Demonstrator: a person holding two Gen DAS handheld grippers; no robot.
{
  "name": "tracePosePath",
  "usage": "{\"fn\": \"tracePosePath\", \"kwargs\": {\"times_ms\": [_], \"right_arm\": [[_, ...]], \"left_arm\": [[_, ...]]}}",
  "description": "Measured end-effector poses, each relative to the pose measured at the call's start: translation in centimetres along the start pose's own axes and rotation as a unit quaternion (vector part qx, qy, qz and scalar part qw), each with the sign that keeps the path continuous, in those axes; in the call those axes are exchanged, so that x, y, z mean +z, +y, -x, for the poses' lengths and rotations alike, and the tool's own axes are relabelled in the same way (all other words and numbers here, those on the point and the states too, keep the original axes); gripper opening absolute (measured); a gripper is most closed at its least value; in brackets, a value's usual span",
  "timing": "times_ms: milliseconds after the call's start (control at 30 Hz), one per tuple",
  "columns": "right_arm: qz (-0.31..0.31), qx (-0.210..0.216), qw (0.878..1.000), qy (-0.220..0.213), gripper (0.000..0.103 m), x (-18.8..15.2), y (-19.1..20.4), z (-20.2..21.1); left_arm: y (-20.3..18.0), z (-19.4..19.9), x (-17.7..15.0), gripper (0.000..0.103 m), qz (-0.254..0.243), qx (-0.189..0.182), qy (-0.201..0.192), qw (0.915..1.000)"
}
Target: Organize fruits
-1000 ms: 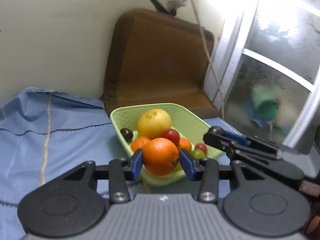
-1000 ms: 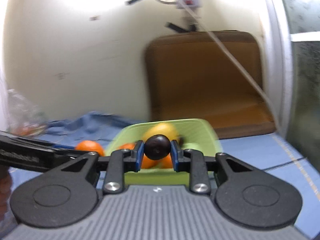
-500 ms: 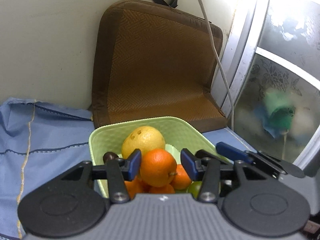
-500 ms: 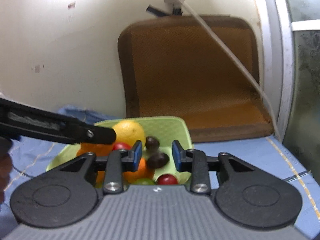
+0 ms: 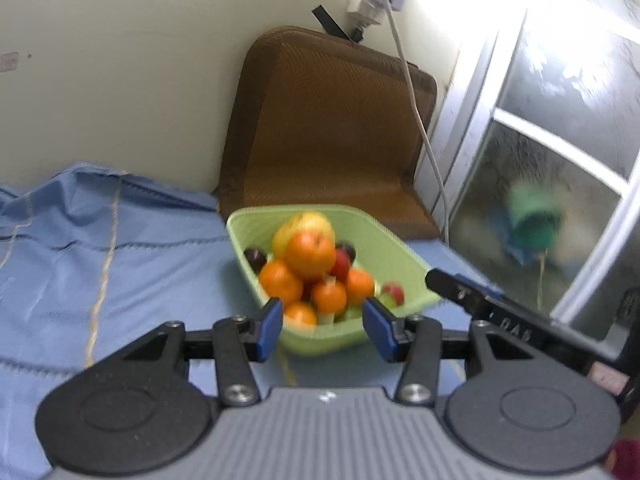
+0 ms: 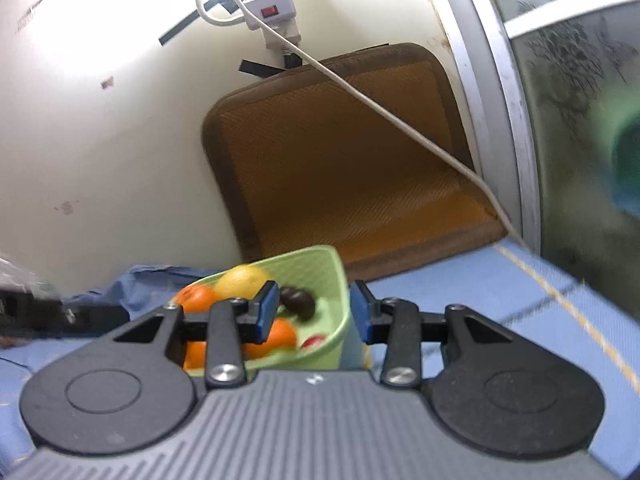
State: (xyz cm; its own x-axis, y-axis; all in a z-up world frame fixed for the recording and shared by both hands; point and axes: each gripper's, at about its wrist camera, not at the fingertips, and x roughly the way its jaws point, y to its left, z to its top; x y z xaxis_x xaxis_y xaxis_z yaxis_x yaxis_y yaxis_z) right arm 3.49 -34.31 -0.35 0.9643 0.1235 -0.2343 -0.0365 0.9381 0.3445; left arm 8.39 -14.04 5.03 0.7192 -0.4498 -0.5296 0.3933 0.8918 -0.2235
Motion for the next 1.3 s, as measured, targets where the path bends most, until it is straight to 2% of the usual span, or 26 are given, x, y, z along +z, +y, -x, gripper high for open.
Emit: {"fn": "tracePosePath", "kwargs": {"times_ms": [133,333,500,700,833,1100,1300], "right_arm": [[-0.012,0.004,1.0,-0.002,0.043,-1.9,1.4,3.1],[-0.022,0.002,1.0,0.021,0.043,-4.9,3.6,5.2],[-0.027,0.002,0.999,0.03,0.043,-5.9,4.4,6.2],[-0.049,-0.011,0.998,0.036,0.043,-6.0,3.5,6.3],[-0.053,-0.013,0.998,0.039,0.043,-5.9,3.1,6.0],[-0.047,-0.015,0.998,0.041,0.043,-6.0,3.1,6.0],[-0.056,-0.012,0.997,0.054,0.043,-5.9,2.8,5.6]], "left_arm": [[-0.9,1.7,-2.8,0.045,-0.025,0.023,0.007,0.9994],[-1.2,3.3,-6.5,0.049,-0.044,0.086,0.01,0.9953],[-0.4,4.1,-8.7,0.054,-0.04,0.132,0.017,0.9902],[1.1,4.7,-10.3,0.059,-0.048,0.188,0.002,0.981],[1.4,5.3,-10.4,0.06,-0.047,0.206,-0.009,0.9773],[1.7,5.6,-10.7,0.061,-0.04,0.207,-0.008,0.9775],[1.6,5.4,-10.7,0.072,-0.041,0.212,-0.008,0.9765]]}}
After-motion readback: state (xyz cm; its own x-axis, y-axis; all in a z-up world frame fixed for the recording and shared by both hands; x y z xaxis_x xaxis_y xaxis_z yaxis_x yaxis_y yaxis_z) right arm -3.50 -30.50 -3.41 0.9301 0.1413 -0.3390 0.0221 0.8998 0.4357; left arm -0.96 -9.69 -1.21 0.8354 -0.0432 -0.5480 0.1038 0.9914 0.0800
